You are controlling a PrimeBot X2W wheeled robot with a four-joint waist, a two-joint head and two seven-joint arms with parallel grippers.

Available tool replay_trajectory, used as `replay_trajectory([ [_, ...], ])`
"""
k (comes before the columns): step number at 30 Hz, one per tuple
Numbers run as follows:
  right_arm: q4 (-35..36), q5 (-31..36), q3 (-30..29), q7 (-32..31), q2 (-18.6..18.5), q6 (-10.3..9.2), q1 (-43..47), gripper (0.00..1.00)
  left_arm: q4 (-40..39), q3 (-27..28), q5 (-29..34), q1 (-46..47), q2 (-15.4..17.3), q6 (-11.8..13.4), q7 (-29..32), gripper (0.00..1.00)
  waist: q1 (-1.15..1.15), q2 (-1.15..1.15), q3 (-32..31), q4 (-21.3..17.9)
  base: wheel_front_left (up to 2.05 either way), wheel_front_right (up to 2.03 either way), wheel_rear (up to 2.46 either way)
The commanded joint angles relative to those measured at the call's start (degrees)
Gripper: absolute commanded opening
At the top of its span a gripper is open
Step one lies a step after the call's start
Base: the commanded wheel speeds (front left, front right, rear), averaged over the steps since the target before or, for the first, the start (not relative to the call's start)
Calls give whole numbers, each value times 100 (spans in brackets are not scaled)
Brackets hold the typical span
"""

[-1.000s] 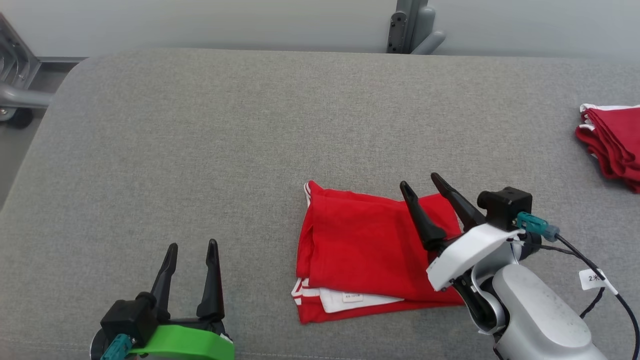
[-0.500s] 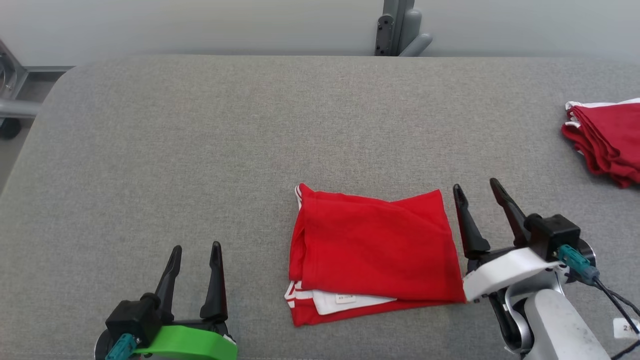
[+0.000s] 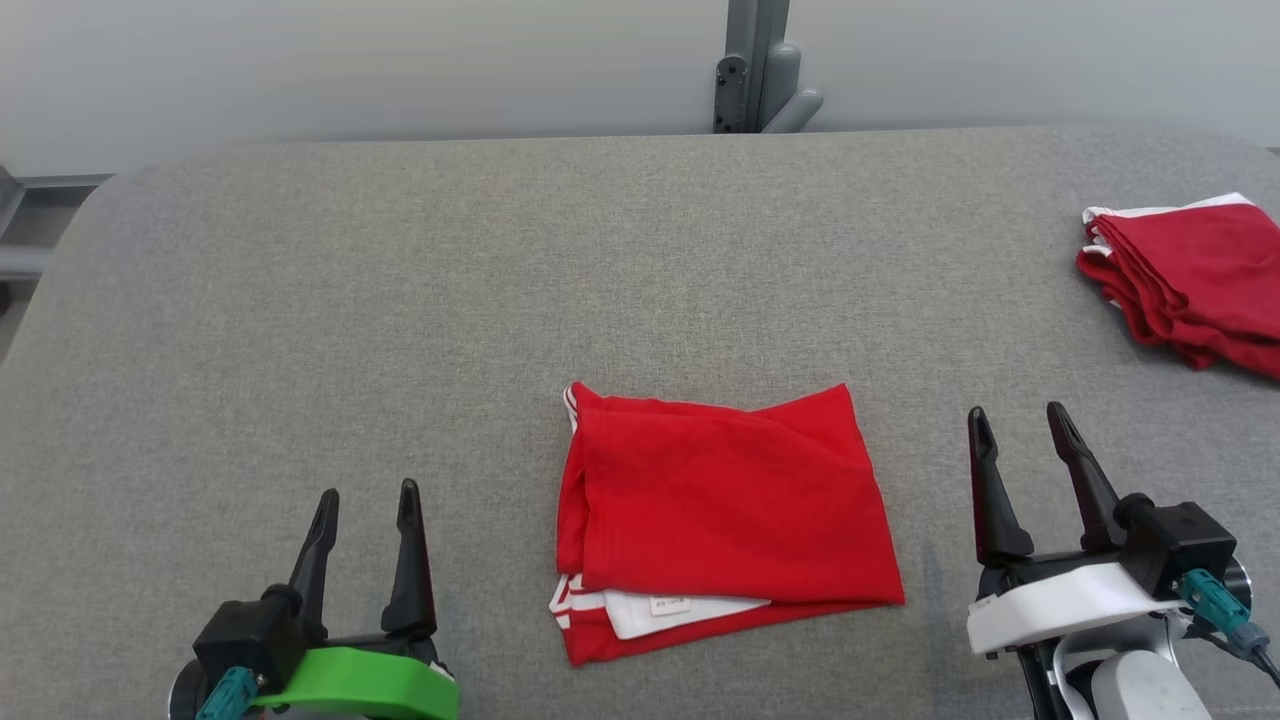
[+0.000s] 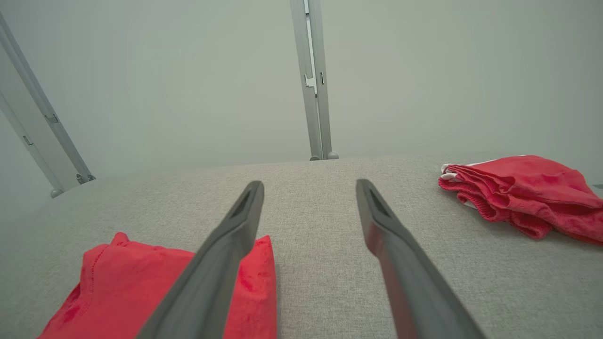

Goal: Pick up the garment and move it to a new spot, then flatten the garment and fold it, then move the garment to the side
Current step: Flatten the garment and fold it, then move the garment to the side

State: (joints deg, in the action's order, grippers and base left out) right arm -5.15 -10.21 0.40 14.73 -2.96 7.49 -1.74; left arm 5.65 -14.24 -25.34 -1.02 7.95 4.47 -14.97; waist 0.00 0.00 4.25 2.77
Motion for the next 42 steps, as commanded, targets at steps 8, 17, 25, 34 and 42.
replay_trajectory([
  [8, 47, -181, 131, 33, 3, -1, 94, 100, 18, 192, 201, 30, -86, -110, -24, 100, 0, 0, -64, -103, 0, 0, 0],
  [17, 19, -180, 169, 35, 4, -1, 76, 100, 68, 287, 312, 31, -157, -190, -24, 100, 0, 0, -82, -74, 0, 0, 0],
  [25, -635, 172, 357, -774, -127, -2, -353, 100, 71, 323, 399, 64, -239, -234, -24, 100, 0, 0, -24, -23, 0, 0, 0],
  [34, -1732, -646, 1205, -1768, -751, -1, -1182, 100, 104, 344, 431, 156, -309, -299, -20, 100, 0, 0, 121, 216, 0, 0, 0],
  [42, -2441, -1768, 2011, -2521, -1280, -3, -1762, 100, 127, 392, 438, 204, -388, -344, -20, 100, 0, 0, 283, 502, 0, 0, 0],
])
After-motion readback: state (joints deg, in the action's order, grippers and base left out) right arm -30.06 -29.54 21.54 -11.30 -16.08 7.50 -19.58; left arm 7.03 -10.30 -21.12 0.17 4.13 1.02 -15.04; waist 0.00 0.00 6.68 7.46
